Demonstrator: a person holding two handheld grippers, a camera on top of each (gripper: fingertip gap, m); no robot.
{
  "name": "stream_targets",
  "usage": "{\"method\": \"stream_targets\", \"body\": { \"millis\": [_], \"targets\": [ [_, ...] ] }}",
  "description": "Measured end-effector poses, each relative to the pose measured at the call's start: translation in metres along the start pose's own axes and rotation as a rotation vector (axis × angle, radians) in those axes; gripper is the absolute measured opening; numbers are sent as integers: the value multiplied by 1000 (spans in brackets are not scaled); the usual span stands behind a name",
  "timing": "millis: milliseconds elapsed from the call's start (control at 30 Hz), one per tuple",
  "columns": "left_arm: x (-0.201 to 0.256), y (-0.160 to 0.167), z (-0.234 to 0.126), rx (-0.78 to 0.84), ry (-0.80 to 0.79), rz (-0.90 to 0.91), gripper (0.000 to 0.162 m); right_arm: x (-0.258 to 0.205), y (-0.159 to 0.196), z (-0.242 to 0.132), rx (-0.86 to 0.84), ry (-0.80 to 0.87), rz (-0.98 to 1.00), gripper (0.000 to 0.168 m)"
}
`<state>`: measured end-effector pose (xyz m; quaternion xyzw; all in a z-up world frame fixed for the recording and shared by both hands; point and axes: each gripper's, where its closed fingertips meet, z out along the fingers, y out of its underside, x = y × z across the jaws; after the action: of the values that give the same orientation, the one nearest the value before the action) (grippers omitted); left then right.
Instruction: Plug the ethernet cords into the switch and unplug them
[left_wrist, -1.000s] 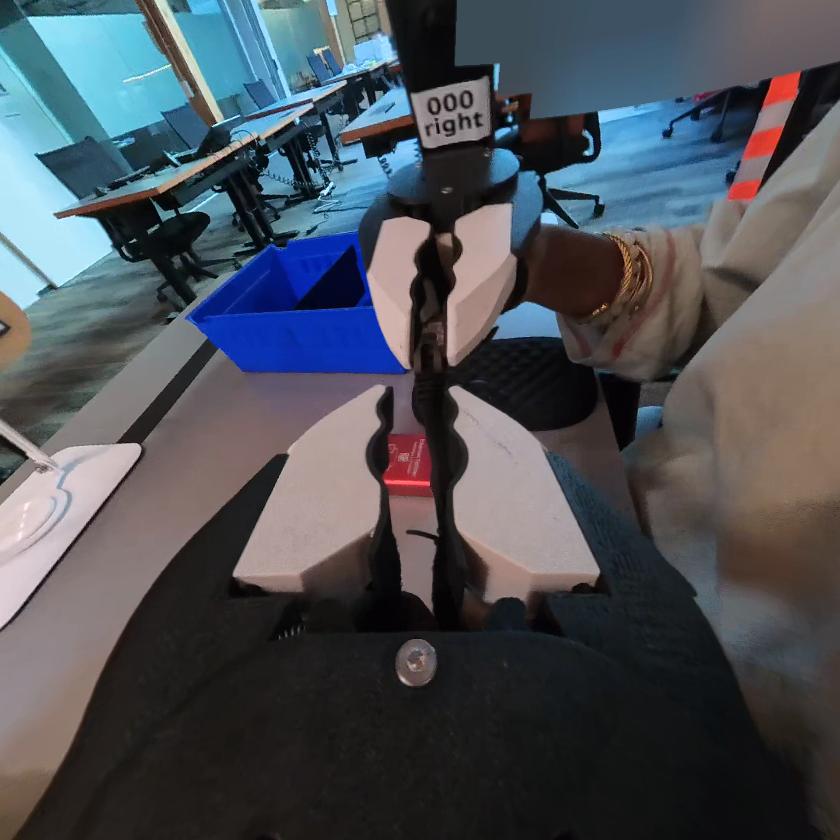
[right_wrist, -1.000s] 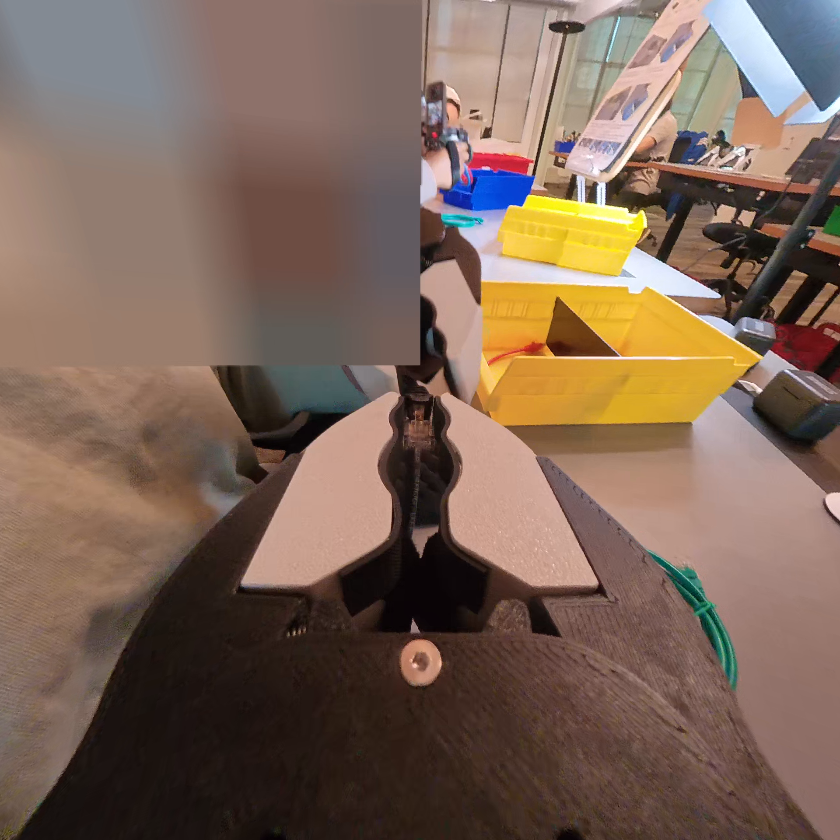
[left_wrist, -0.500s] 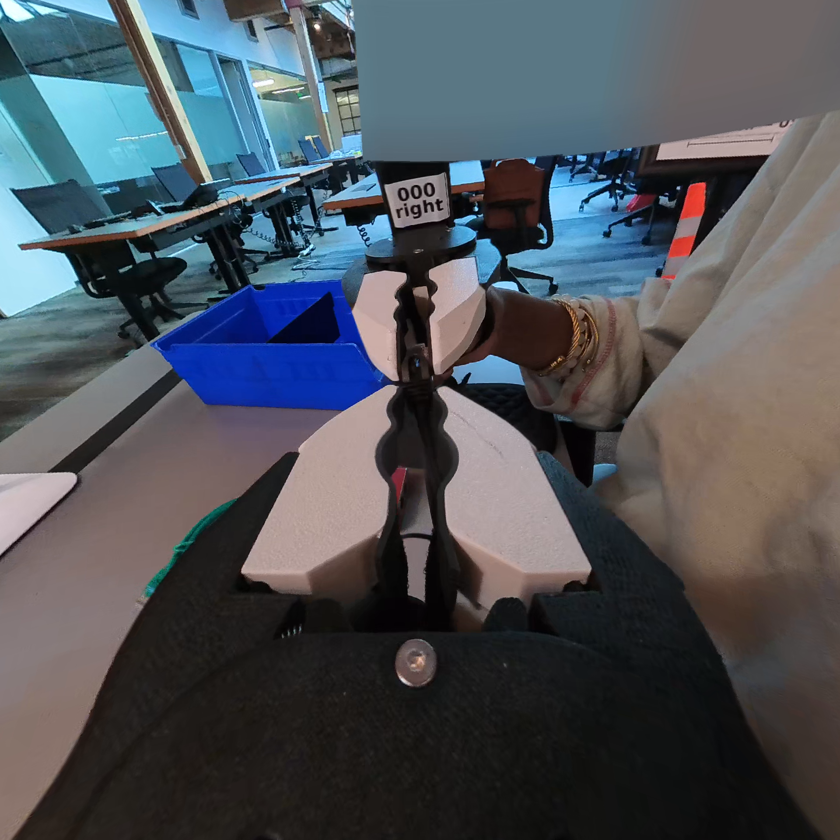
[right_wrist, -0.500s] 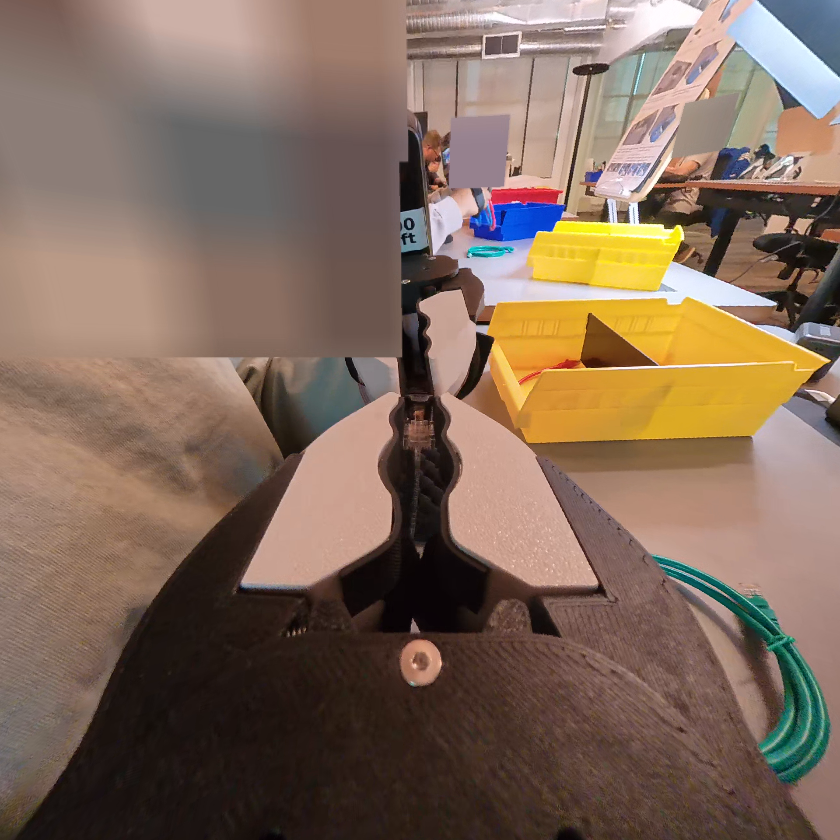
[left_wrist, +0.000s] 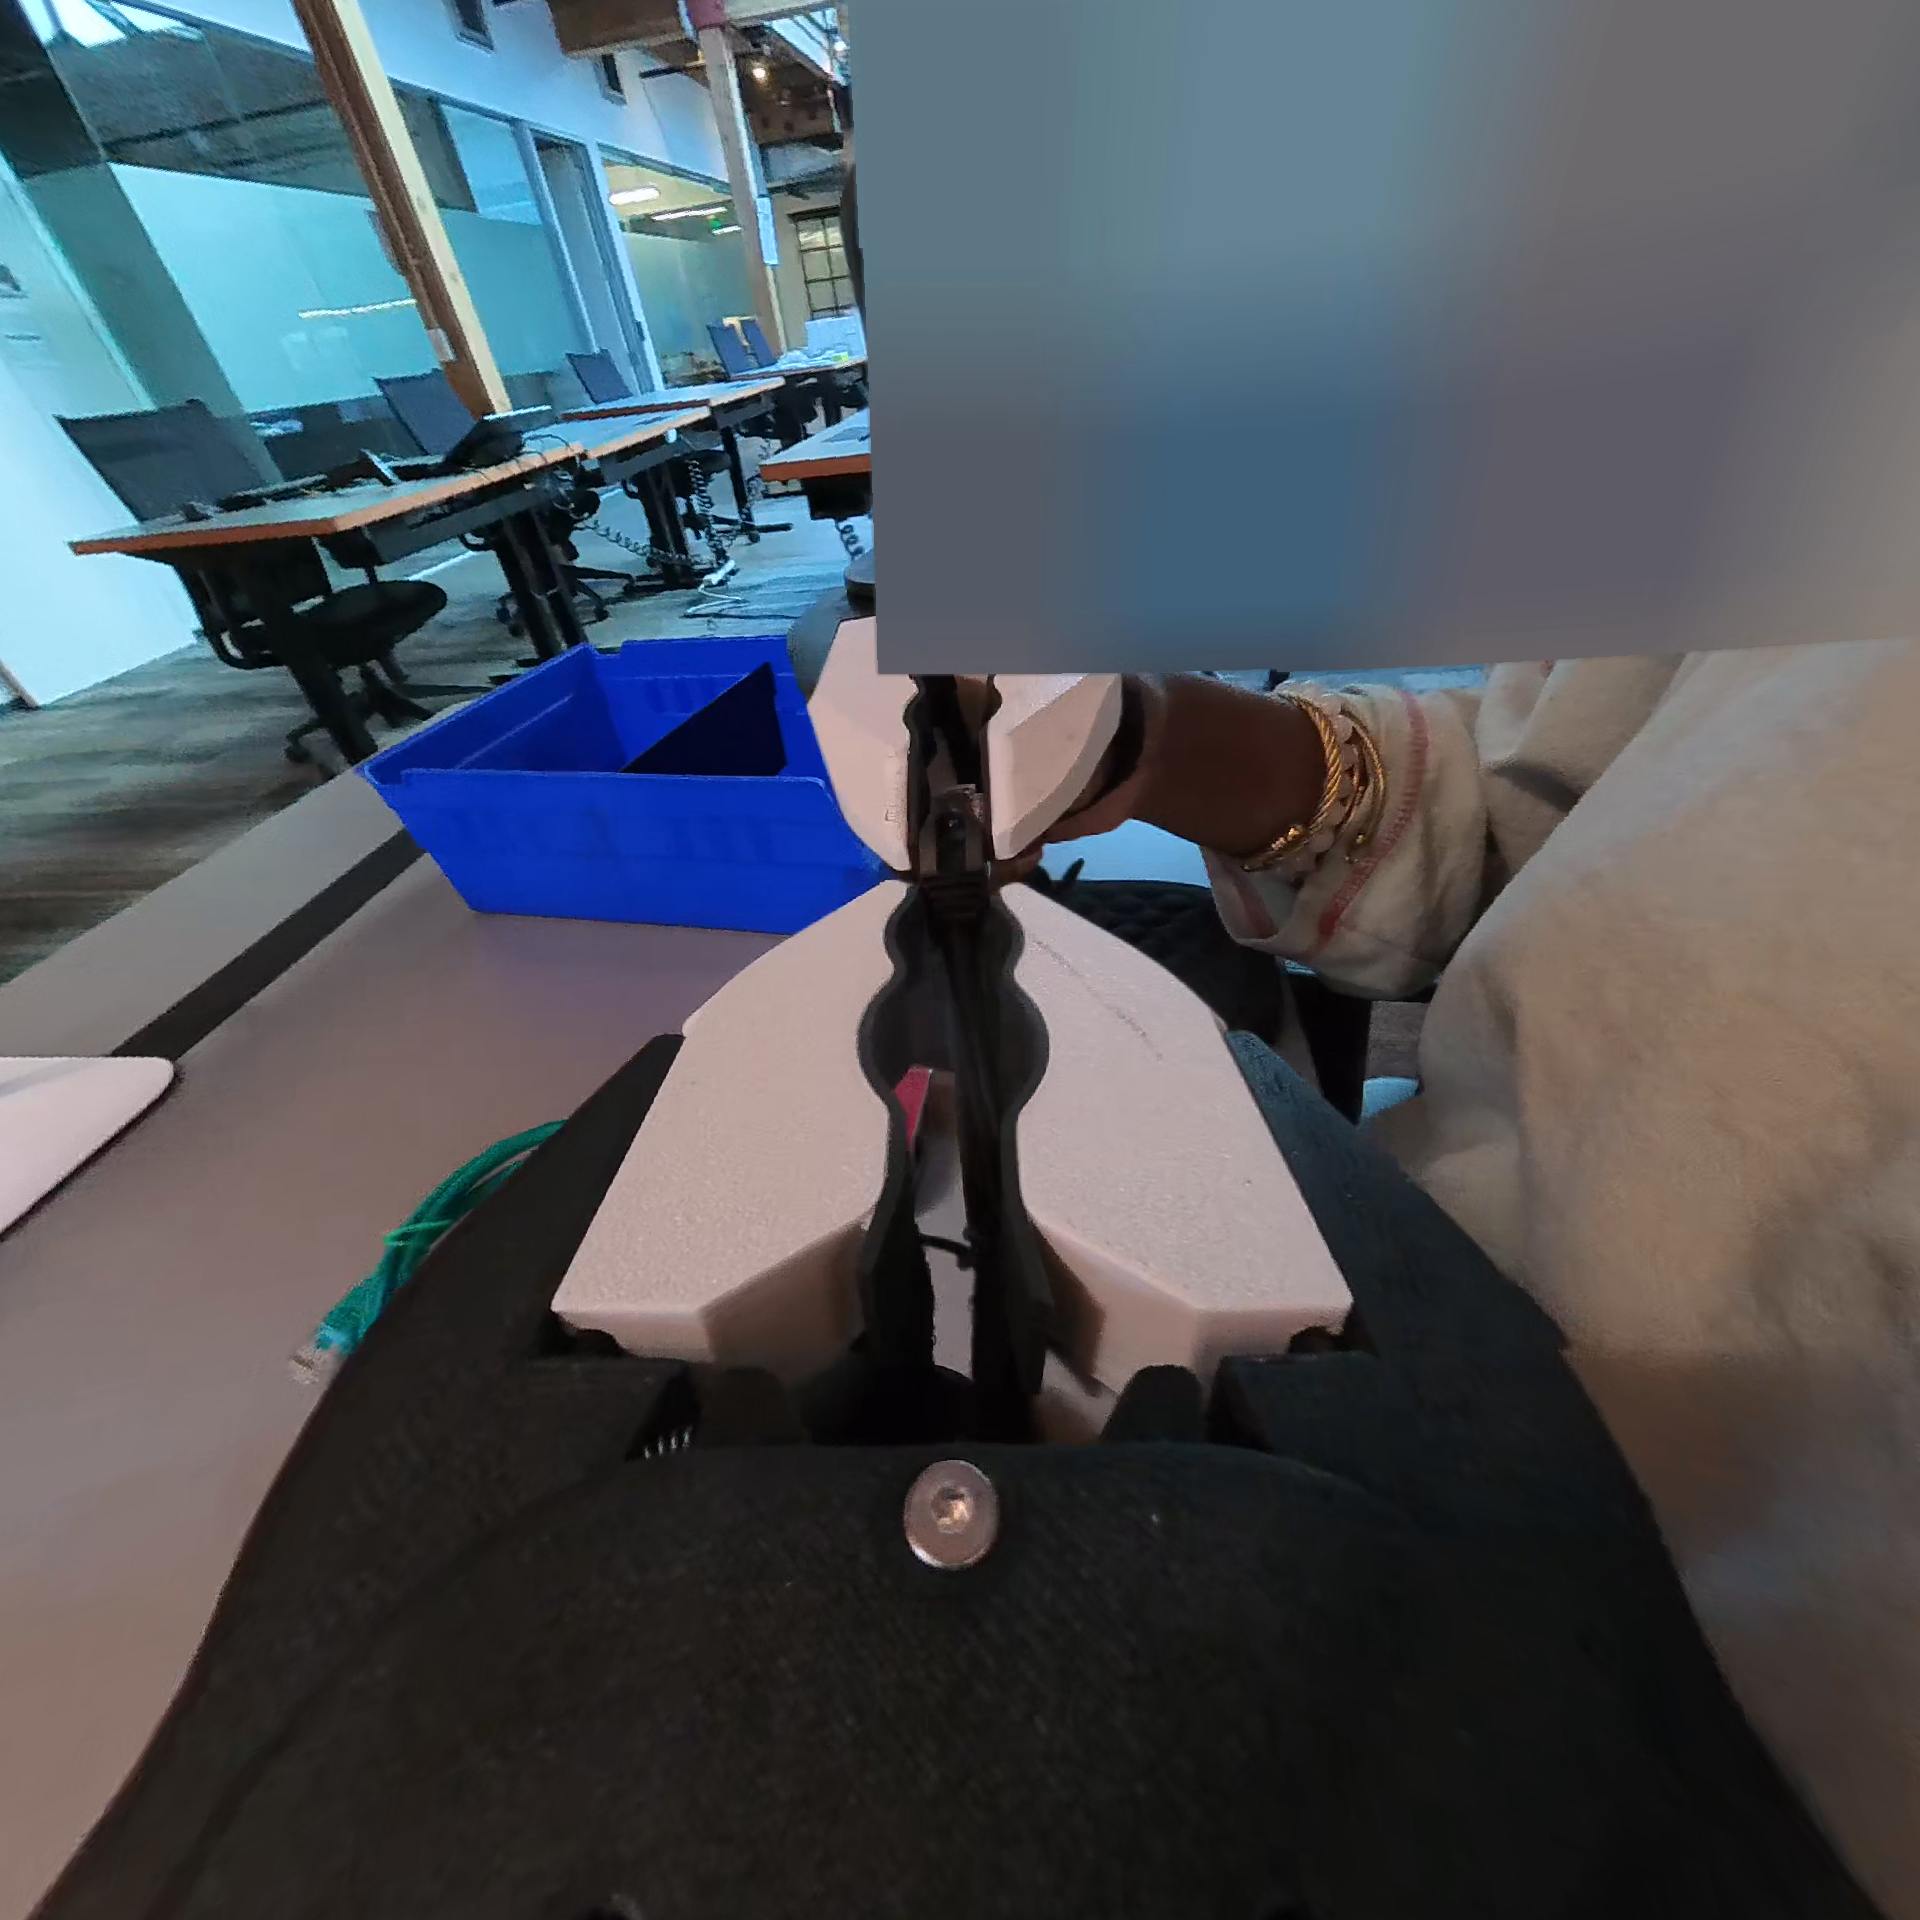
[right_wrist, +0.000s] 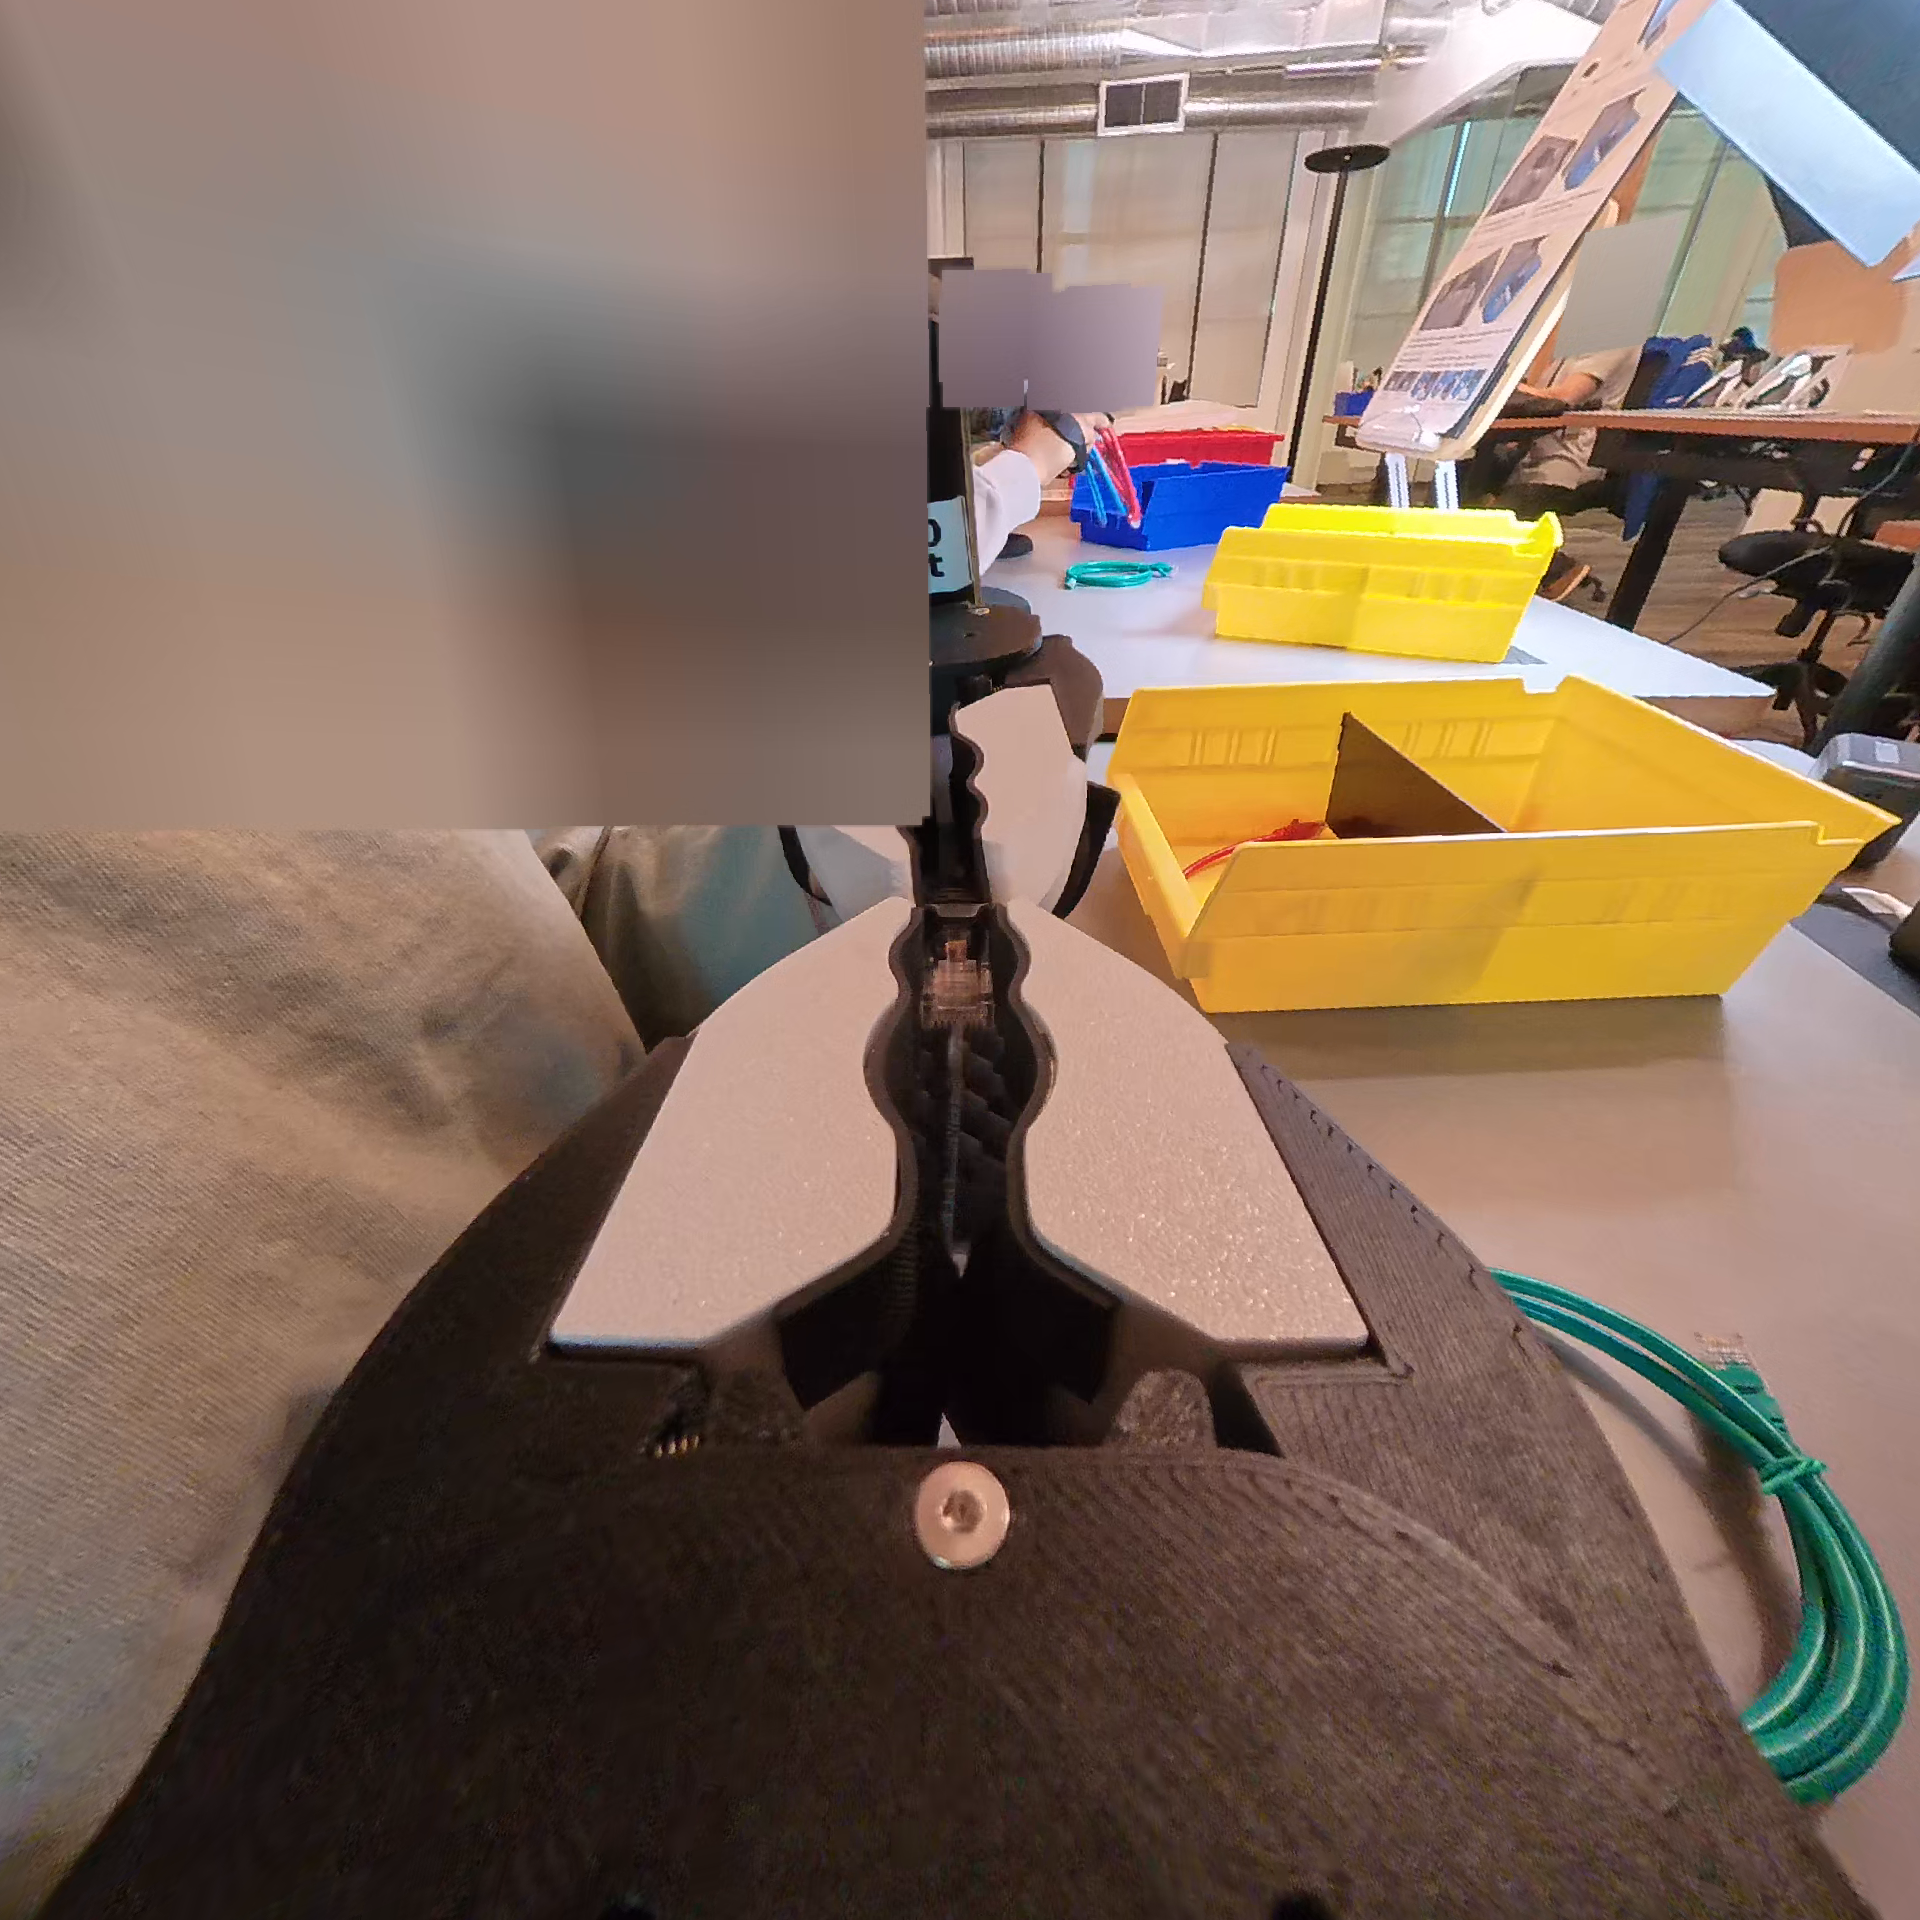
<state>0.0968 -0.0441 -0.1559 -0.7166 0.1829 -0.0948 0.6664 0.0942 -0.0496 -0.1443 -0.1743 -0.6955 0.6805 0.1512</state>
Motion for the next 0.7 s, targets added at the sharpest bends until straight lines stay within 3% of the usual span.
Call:
{"method": "stream_targets", "body": {
  "millis": [233,333,433,600,700],
  "targets": [
    [1,2,-3,-22,16,-44,11,-3,1,-1,-19,-13,-31,13],
    [-9,-2,-19,-5,-37,-46,11,18,11,-22,-109,116,-133,64],
    [-18,-4,-37,2,-98,-44,11,37,58,-54,-348,185,-144,111],
    [-24,-5,-53,7,-149,-41,11,42,144,-80,-684,155,38,113],
    [-23,-4,-56,6,-162,-36,11,58,174,-91,-866,252,72,120]
  ]
}}
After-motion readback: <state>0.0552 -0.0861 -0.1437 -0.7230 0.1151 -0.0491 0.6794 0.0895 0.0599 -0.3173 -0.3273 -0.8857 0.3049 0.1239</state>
